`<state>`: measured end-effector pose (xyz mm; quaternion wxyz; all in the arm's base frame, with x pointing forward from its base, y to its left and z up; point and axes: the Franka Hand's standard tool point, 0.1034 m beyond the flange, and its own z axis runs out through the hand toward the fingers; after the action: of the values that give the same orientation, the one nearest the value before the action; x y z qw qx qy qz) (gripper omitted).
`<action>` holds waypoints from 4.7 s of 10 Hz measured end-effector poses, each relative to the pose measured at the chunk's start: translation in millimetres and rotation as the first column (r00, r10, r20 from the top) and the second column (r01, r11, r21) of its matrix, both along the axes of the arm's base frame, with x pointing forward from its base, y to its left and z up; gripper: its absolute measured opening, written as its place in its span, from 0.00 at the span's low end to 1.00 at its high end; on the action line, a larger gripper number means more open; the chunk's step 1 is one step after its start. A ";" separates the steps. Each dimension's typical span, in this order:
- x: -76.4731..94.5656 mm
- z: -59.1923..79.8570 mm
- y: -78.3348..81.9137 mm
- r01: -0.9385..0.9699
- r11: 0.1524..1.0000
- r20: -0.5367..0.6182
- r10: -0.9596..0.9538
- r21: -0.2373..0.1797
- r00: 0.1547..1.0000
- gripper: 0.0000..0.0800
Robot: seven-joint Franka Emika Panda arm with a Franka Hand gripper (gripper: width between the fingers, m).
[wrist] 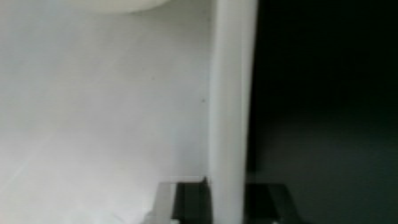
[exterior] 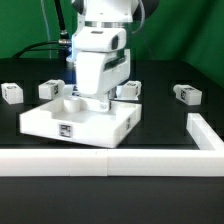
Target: Assemble square table
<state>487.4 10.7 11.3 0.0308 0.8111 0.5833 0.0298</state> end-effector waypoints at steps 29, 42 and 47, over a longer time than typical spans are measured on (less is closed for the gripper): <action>52.3 -1.2 58.8 -0.274 0.961 0.013 0.275 -0.043 0.961 0.79; 38.6 49.3 122.4 0.198 0.980 0.039 -0.198 -0.009 0.980 0.81; 37.0 47.4 126.0 0.476 0.878 0.018 -0.477 0.040 0.879 0.81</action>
Offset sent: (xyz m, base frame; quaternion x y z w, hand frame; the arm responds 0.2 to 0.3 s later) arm 0.0000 0.0000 0.0000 0.0000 0.0000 0.0000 1.0000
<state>524.4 136.8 58.7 0.0312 0.9296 0.3648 0.0423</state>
